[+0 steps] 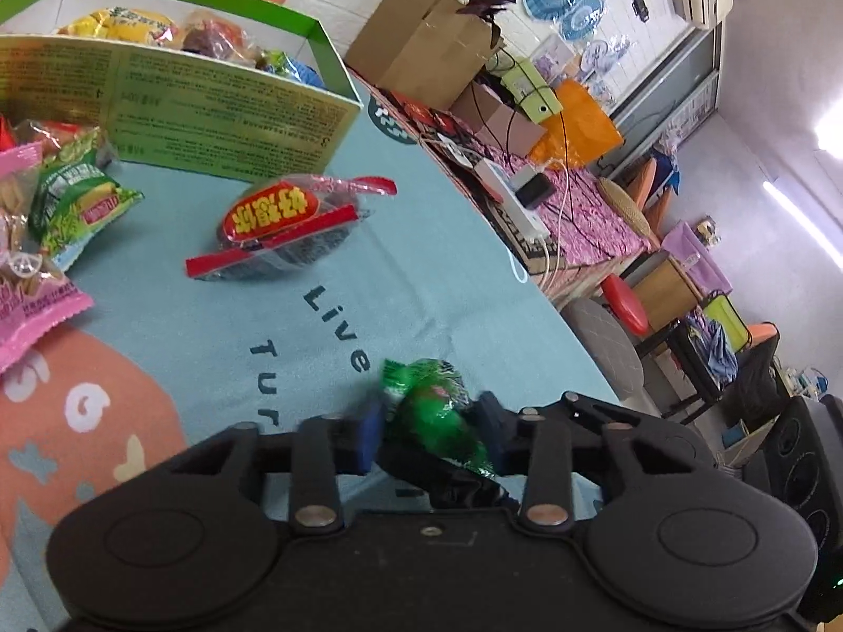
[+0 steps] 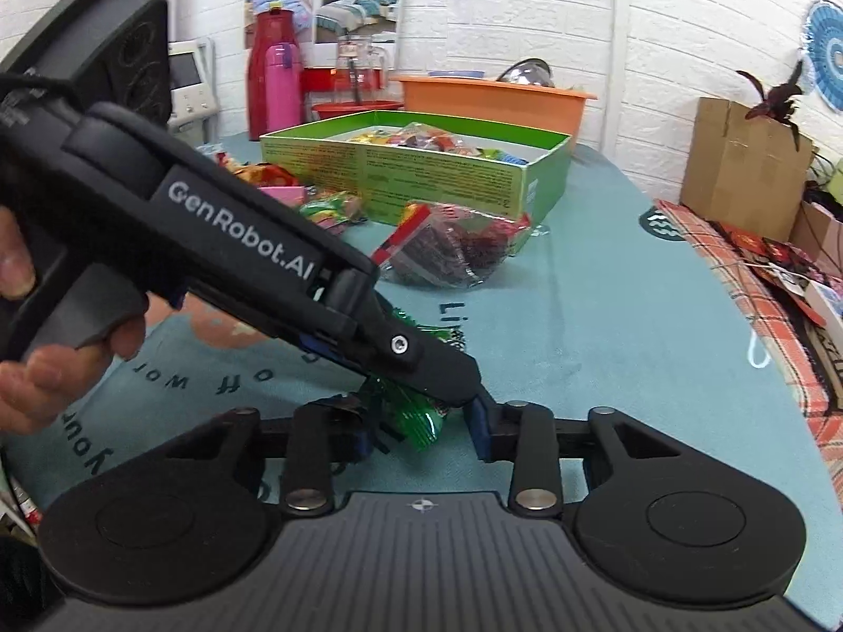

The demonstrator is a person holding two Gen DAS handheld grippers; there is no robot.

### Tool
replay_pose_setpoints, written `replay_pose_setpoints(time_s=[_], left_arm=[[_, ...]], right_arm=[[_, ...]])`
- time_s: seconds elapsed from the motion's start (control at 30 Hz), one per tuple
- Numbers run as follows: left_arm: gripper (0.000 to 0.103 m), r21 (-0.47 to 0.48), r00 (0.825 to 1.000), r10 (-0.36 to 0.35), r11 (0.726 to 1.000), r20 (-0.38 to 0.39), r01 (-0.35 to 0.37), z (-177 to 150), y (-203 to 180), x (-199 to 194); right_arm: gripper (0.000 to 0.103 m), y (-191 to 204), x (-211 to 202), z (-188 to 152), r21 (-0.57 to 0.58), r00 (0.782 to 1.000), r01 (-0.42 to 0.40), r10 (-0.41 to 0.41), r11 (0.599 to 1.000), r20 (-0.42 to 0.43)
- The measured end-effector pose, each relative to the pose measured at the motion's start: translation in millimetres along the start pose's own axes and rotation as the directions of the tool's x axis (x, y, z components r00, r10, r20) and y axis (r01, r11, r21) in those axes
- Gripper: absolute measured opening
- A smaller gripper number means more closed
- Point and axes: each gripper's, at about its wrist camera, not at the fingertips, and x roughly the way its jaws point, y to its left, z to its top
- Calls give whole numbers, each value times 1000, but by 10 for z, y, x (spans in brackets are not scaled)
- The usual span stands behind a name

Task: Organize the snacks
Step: 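Carry the green candy packet into the green box and release it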

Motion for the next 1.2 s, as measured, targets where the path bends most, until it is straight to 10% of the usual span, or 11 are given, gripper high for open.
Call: replay_pose_setpoints(time_s=[0.63, 1.1, 1.17, 1.2], left_arm=[[51, 111, 964, 55, 990, 260, -86, 1052, -106, -606], [53, 22, 960, 108, 993, 258, -118, 1631, 578, -235], [63, 15, 957, 131, 990, 258, -139, 1671, 637, -205], [93, 9, 954, 149, 988, 260, -156, 1672, 660, -199]], right_arm=[[50, -99, 237, 1052, -97, 963, -29, 54, 995, 264], [50, -264, 1054, 1443, -70, 973, -51, 65, 996, 219], [51, -265, 1154, 1468, -70, 974, -55, 69, 996, 216], [52, -263, 1194, 1470, -75, 975, -52, 67, 996, 212]])
